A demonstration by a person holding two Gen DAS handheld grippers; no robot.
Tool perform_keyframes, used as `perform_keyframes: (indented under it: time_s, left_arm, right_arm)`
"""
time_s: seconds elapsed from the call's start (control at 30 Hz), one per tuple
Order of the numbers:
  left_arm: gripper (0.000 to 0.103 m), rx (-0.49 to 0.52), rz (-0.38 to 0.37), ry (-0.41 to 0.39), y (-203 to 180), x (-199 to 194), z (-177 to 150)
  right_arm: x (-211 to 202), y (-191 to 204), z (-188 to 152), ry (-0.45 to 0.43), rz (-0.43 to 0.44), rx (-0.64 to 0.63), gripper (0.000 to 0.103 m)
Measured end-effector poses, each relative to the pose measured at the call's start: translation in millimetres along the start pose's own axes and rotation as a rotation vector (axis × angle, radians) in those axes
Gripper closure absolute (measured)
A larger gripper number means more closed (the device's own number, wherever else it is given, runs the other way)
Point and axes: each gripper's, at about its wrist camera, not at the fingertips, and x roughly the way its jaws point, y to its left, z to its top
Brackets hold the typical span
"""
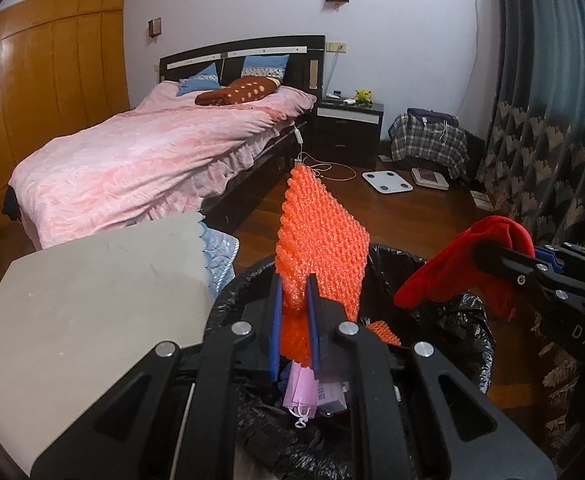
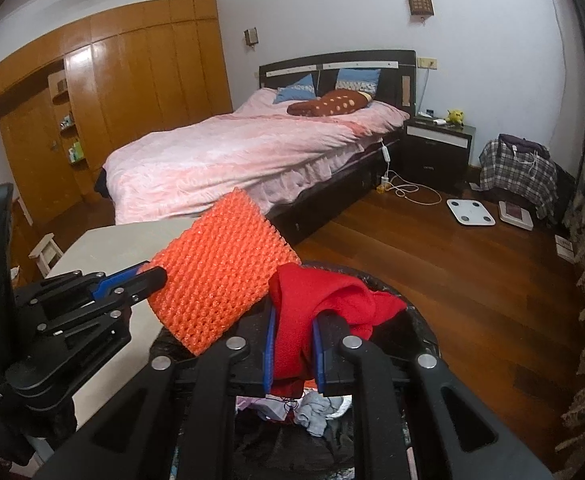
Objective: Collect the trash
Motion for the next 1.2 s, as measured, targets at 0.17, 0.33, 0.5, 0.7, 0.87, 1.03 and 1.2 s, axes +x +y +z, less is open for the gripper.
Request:
perform_keyframes:
  time_s: [0.17,0.33,0.5,0.7,0.87,1.03,1.2]
  left_arm:
    - [0.092,0.006,-0.004,0.011,-5,10,2]
    - [0.082,-0.008,-0.020,0.051,0,24,3]
    - [0.060,-0.030,-0.022,0.062,10,26,-1]
    - [0.035,-0.042,0.018,0.034,25,10,-3]
    - [0.015,-0.051,0.051,-0.008,37,-18,0]
    - [0.010,-0.060,0.069,-0.043,48,-53,-1]
    - [0.007,-0.068,0.099,-0.070,57,-86,-2]
  right_arm:
    - [11,-6,-3,0.018,-0.003,0.010,0.088]
    - [31,-5,-6,0.095,-0.011,-0.021,0.069]
    - [38,-11,-20,0.139,-0.021,-0.004,0.050]
    - [26,-12,-15,0.109,-0.041,-0.006,0.023]
    - [9,-3,-6,0.070,-0.037,-0.001,0.009]
    - [-9,13,2,0.037,-0.007,-0.014,0.006]
    - [-29,33,8,0.001,0.018,-0.045,0.006]
